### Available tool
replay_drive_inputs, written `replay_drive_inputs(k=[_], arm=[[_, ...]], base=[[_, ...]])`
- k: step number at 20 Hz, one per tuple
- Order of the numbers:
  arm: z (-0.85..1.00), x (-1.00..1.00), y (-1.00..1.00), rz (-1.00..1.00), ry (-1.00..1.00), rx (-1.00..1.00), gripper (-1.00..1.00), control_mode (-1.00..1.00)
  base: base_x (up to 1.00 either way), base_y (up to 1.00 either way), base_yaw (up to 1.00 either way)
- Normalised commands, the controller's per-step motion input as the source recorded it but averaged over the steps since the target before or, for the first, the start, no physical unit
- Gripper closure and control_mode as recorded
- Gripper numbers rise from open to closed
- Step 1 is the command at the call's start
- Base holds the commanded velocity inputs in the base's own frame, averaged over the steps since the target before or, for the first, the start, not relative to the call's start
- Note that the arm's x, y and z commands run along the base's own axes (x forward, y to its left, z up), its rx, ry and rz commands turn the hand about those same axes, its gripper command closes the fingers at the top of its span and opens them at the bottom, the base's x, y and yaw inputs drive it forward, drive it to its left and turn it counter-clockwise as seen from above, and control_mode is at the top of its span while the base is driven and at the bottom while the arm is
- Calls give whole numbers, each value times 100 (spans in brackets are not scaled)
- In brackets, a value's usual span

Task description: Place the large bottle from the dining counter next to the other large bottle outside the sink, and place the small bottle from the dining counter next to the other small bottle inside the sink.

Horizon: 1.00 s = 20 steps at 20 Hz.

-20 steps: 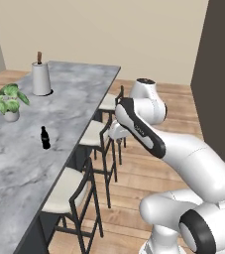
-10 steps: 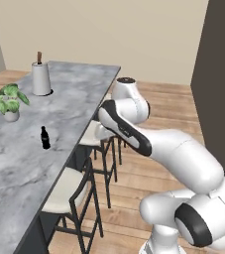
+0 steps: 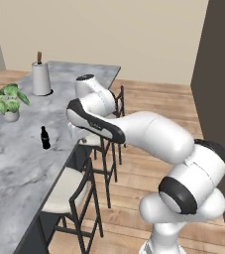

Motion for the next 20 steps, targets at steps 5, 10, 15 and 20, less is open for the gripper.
replay_drive_inputs(k=[5, 10, 15, 20], arm=[[-1, 22, 34, -4, 0, -2, -100, -100], [-6, 26, 37, 0, -1, 0, -100, -100], [-16, 21, 37, 0, -6, 2, -100, -100], [-20, 30, 14, -7, -12, 15, -100, -100]], base=[[0, 0, 0], [0, 0, 0], [0, 0, 0], [0, 0, 0]])
